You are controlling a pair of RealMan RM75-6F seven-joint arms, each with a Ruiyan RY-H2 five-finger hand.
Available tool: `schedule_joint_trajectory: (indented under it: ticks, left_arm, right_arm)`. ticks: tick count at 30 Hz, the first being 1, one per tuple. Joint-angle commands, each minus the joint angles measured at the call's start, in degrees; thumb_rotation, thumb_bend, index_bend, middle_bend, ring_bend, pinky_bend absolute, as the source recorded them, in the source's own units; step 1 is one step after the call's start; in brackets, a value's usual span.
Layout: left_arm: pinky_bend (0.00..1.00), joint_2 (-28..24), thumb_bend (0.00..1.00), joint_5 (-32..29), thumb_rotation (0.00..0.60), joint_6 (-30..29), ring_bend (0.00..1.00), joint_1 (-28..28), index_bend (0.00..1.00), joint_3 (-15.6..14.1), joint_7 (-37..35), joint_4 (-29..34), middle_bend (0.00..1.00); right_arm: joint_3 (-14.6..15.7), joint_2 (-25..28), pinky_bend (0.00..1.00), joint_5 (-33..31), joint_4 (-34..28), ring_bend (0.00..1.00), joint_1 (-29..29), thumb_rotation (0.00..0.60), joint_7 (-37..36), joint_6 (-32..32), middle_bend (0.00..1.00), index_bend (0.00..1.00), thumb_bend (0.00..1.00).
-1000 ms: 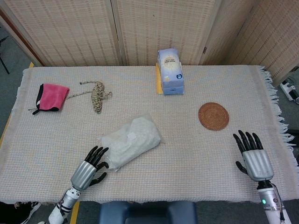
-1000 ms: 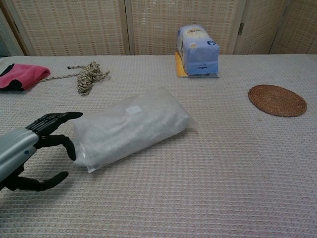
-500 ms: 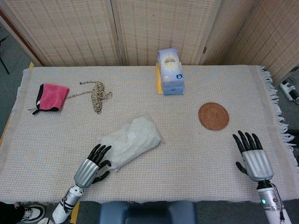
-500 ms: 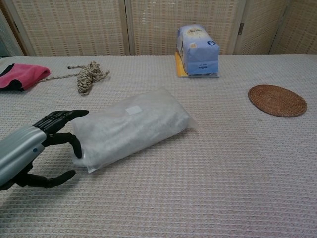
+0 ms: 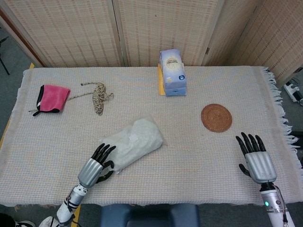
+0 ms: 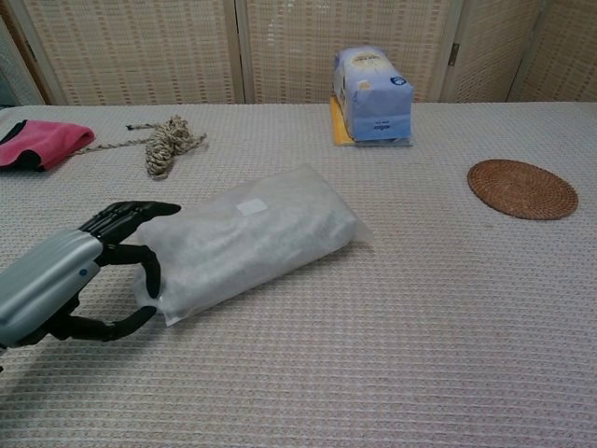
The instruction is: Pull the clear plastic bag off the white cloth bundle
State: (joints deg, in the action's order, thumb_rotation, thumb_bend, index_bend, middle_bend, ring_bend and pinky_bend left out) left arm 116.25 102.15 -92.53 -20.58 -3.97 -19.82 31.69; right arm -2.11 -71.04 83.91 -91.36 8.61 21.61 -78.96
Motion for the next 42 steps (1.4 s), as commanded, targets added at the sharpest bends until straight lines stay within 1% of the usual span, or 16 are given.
schedule_joint_trajectory:
  ticks: [1, 8, 15, 18, 21, 24, 26, 28, 30, 32, 37, 42]
  left_arm:
    - [0.00, 0.3, 0.41, -0.3, 0.600, 0.1, 0.00, -0.3, 0.60, 0.0, -0.4, -0.6, 0.12]
    - [0.00, 0.9, 0.46, -0.6, 0.600, -0.1, 0.00, -0.7, 0.64, -0.5, -0.9, -1.5, 0.13]
    - [0.00, 0.9, 0.47, -0.8, 0.600, -0.8, 0.00, -0.4, 0.73, -1.1, -1.4, -2.1, 0.14]
    - [0.00, 0.8, 0.47, -0.6, 0.600, -1.1, 0.00, -0.3, 0.75, -1.6, -1.6, -2.0, 0.15]
    - [0.00, 0.8, 0.47, -0.2, 0.600, -1.2, 0.00, -0.3, 0.75, -2.3, -1.2, -1.8, 0.15]
    - [0.00, 1.0, 0.47, 0.0, 0.600, -0.9, 0.00, -0.5, 0.76, -2.7, -0.7, -1.6, 0.15]
    - [0.00, 1.1, 0.48, -0.2, 0.600, -0.8, 0.00, -0.7, 0.76, -2.6, -0.5, -1.4, 0.15]
    - [0.00, 1.2, 0.49, -0.3, 0.600, -0.8, 0.00, -0.9, 0.76, -2.4, -0.1, -1.1, 0.15]
    - [0.00, 1.1, 0.49, -0.3, 0.600, -0.7, 0.00, -1.2, 0.76, -2.4, 0.3, -0.8, 0.15]
    - [0.00, 1.0, 0.49, -0.2, 0.600, -0.8, 0.00, -1.5, 0.76, -2.4, 0.9, -0.4, 0.15]
    - [0.00, 0.1, 0.49, -0.2, 0.600, -1.3, 0.00, -1.8, 0.76, -2.2, 1.8, 1.4, 0.15]
    - [0.00, -0.8, 0.49, -0.2, 0.600, -1.3, 0.00, -2.2, 0.76, -2.2, 2.7, 3.1, 0.15]
  right_arm:
    - [-0.1, 0.0, 0.00, 0.0, 0.0, 0.00, 0.0, 0.600, -0.1, -0.1, 0.00, 0.02, 0.19]
    - [0.0, -0.1, 0.00, -0.1, 0.1, 0.00, 0.2, 0.600, 0.2, 0.3, 0.00, 0.01, 0.19]
    - [0.4, -0.7, 0.00, 0.4, 0.5, 0.00, 0.6, 0.600, 0.3, 1.0, 0.00, 0.02, 0.19]
    - [0.5, -2.5, 0.00, 1.4, 2.0, 0.00, 1.6, 0.600, -1.7, 2.2, 0.00, 0.02, 0.19]
    - [0.4, -6.8, 0.00, 4.0, 6.4, 0.00, 3.8, 0.600, -6.2, 3.6, 0.00, 0.06, 0.19]
    - [-0.3, -11.9, 0.00, 5.9, 11.1, 0.00, 6.4, 0.600, -10.9, 4.9, 0.00, 0.18, 0.20]
    - [-1.0, -14.9, 0.00, 6.4, 13.7, 0.00, 7.9, 0.600, -13.7, 5.6, 0.00, 0.28, 0.23]
    - [-2.2, -17.8, 0.00, 5.7, 15.4, 0.00, 9.8, 0.600, -16.8, 7.4, 0.01, 0.35, 0.24]
    - [-3.6, -20.6, 0.00, 5.0, 17.0, 0.00, 11.3, 0.600, -18.4, 8.0, 0.04, 0.42, 0.25]
    - [-5.0, -24.5, 0.00, 5.0, 20.1, 0.00, 12.7, 0.600, -18.9, 7.4, 0.05, 0.45, 0.25]
    - [-7.9, -33.4, 0.00, 4.5, 28.8, 0.00, 15.9, 0.600, -19.7, 5.8, 0.05, 0.48, 0.27]
    - [-11.2, -39.1, 0.00, 1.2, 35.2, 0.00, 19.6, 0.600, -20.6, 8.5, 0.05, 0.48, 0.28]
